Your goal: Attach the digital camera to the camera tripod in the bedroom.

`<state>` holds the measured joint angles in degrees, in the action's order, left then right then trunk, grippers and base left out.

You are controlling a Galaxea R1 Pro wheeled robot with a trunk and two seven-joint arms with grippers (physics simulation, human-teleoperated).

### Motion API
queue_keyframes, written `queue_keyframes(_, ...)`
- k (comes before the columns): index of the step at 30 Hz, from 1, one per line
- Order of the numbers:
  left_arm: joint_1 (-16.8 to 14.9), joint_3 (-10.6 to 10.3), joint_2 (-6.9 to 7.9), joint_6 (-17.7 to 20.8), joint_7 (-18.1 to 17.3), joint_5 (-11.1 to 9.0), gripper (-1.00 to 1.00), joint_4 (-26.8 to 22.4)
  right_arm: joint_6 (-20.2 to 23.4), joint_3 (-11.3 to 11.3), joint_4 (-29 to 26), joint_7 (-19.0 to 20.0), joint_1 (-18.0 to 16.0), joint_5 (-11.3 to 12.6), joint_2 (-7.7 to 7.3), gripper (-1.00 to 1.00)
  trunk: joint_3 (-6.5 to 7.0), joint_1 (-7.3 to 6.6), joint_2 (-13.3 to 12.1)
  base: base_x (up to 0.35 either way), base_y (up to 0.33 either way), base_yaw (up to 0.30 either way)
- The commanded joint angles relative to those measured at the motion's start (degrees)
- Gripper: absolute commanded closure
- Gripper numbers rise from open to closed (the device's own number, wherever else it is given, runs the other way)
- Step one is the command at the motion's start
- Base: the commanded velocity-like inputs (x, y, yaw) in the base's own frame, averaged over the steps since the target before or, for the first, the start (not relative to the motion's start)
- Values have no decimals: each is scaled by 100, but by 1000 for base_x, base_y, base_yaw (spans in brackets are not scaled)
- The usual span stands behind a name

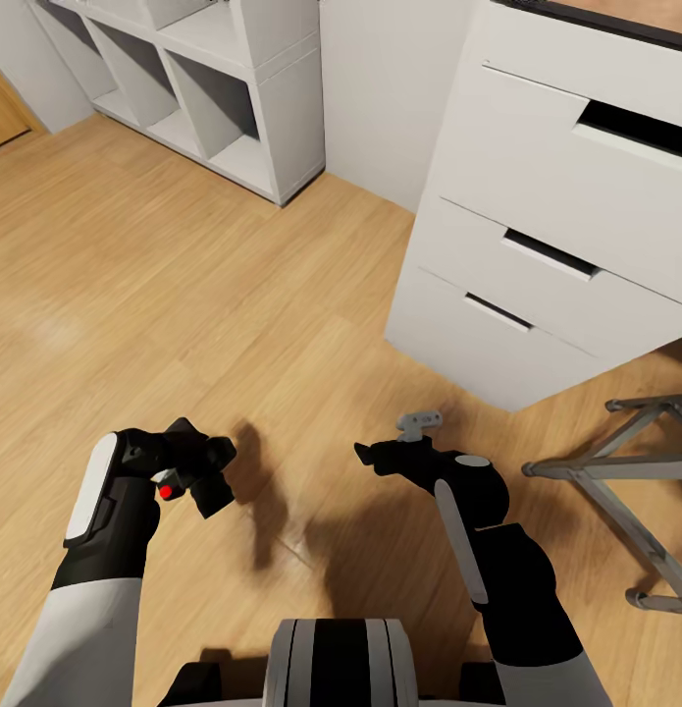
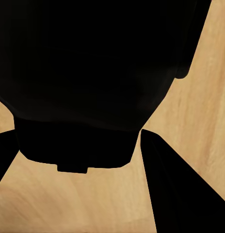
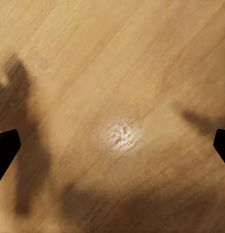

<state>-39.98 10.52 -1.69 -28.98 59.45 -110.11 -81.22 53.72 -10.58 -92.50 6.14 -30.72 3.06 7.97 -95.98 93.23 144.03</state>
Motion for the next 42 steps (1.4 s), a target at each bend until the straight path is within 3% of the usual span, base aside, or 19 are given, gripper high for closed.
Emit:
queue_keyframes(1, 7, 11, -5, -5, 13, -14, 100, 9, 29, 7, -5, -5, -5, 28, -9, -100, 0, -1, 1, 0, 0, 0)
queue_keyframes(18, 21, 11, -6, -3, -13, -11, 100, 112, 33, 1, -5, -5, 3, 28, 10, -100, 33, -1, 1, 0, 0, 0)
queue_keyframes(42, 25, 11, 7, 15, 21, -23, 100, 202, 32, -20, -5, -16, 21, 28, 31, -100, 238, -1, 1, 0, 0, 0)
